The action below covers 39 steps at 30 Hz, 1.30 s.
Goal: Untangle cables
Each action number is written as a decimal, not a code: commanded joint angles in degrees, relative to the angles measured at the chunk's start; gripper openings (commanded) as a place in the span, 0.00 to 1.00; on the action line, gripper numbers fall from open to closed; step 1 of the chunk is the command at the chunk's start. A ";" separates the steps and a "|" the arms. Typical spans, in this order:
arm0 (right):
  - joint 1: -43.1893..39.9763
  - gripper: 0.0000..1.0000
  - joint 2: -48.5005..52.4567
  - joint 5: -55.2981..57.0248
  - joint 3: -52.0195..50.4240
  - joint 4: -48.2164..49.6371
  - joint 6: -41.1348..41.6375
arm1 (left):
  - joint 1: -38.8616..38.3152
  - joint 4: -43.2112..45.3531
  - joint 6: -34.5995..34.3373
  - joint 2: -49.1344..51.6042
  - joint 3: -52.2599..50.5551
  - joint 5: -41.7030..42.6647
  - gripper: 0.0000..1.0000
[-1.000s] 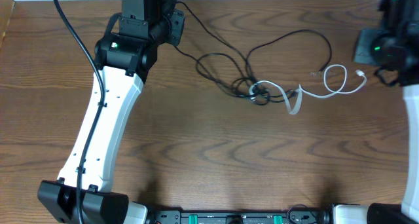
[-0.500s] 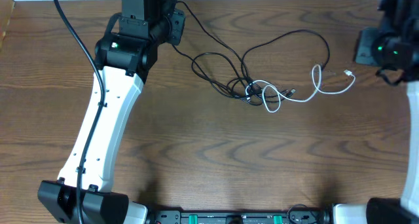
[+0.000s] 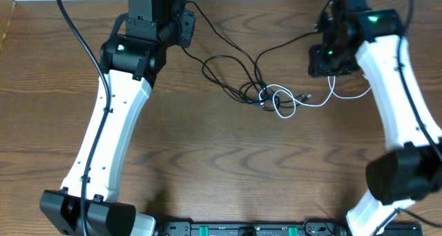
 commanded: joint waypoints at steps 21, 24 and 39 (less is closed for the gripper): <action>5.11 0.45 16.94 -0.39 -0.33 1.09 -0.26 | 0.24 0.33 0.90 -0.37 -0.46 0.72 0.08; 5.11 0.46 16.96 -0.39 -0.33 1.66 -0.26 | 0.24 0.33 0.90 -0.37 -0.46 0.72 0.07; 5.49 0.47 18.67 -0.85 -0.92 1.64 -0.28 | 0.24 0.24 0.92 -0.37 -0.46 0.72 0.07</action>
